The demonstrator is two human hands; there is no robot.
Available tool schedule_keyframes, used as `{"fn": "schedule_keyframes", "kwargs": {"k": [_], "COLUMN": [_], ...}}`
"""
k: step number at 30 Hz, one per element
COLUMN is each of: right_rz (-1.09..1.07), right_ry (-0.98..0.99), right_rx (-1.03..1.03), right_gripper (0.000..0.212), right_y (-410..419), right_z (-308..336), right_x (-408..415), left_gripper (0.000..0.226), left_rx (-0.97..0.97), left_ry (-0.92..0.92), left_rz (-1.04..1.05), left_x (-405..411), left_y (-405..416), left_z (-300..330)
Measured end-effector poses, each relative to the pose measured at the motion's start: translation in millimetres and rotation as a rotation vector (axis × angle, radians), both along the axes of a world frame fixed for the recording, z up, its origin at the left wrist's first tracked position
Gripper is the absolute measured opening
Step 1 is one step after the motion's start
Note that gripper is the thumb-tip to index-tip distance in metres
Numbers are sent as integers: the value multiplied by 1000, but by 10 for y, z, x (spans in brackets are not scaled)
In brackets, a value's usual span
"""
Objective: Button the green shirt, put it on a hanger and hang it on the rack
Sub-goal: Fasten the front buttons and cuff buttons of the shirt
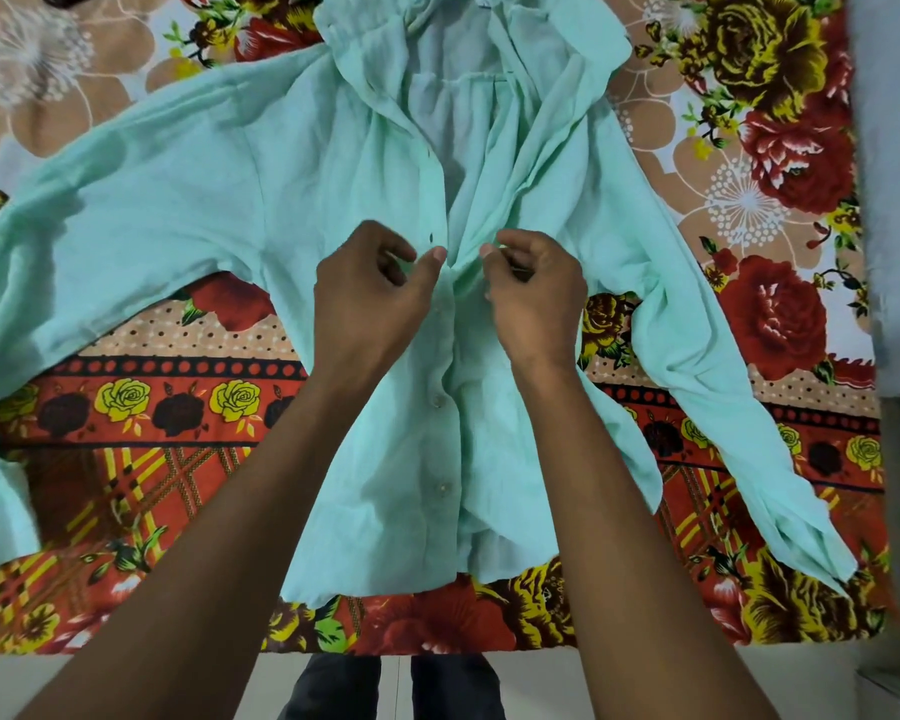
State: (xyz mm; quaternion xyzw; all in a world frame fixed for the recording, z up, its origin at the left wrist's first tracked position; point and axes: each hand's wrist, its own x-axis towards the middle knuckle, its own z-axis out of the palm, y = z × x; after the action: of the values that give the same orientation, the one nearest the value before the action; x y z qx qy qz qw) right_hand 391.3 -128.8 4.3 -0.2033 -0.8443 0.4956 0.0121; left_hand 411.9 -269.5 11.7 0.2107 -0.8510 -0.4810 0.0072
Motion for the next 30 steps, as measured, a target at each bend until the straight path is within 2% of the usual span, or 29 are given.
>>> {"fn": "schedule_keyframes", "kwargs": {"k": [3,8,14,18,21,24,27,30], "right_rz": [67,86,64,84,88,116,121,124], "right_ry": [-69,-99,-93,-43,44,120,141,119], "right_rx": [18,105,141,188,211,208,108,37], "right_gripper": [22,23,16,6,9,10,9,8], "right_y": [-49,-135,-145,-158,-181,-216,-268,-291], "right_z": [-40,-146,-199,-173,-130,-50,59,123], "right_x": [-121,-205,-254,-247,-207,-194,-207,-241], "left_gripper": [32,40,20,7,18,12,16,14], "left_rx": [-112,-268,-260,-15,187,342,433,436], "left_ry": [-2,-127,-170,-166,-139,-115,-91,-66], "left_rz": [-81,-163,-165,-64,7,27,6,-15], "left_x": [-213,-443,-493,-491,-442,-406,-402,-407], "left_y": [93,92,-19,-116,-153,-130,-100,-56], "left_z": [-95,-235,-158,-144,-119,-67,-49,-45]}}
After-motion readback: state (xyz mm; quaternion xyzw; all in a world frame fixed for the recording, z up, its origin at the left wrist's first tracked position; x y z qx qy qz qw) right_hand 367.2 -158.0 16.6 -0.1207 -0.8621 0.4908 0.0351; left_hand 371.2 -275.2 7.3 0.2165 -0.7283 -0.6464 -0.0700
